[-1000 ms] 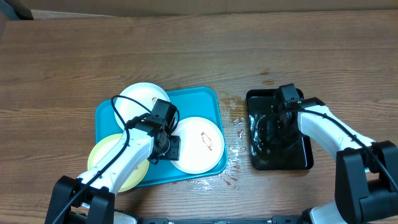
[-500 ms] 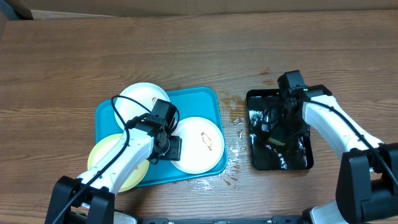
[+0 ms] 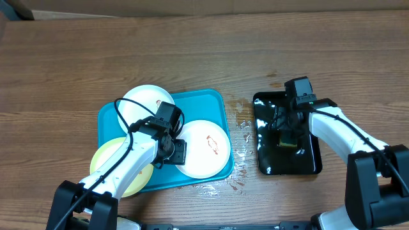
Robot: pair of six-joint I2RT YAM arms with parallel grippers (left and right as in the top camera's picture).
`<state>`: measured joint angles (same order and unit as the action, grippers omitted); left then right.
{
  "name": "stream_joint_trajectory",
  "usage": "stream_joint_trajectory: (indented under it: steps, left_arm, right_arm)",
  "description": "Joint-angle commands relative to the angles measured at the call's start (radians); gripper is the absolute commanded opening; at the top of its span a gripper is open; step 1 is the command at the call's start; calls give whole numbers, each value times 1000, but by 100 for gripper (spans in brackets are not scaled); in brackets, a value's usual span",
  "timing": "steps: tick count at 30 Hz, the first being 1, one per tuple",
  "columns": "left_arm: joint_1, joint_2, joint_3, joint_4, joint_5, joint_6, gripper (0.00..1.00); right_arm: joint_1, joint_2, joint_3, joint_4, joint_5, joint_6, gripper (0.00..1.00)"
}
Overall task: Clean dirty plates on tray and stack at the side
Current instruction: 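Grasp the green sponge with the right gripper and dip it in water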
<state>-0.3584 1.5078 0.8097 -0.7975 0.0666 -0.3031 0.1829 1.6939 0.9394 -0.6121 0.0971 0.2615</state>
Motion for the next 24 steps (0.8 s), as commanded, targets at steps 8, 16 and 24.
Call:
stream_joint_trajectory:
  steps: [8,16,24]
  left_arm:
    - [5,8,18,-3,-6,11,58]
    - [5,8,18,-3,-14,11,56]
    - [5,9,18,-3,-20,8,56]
  right_arm:
    - [-5,27,-10,48,42,5,68]
    - [-5,31,-9,50,41,-1,4]
    - [-5,27,149,-182,34,-7,63]
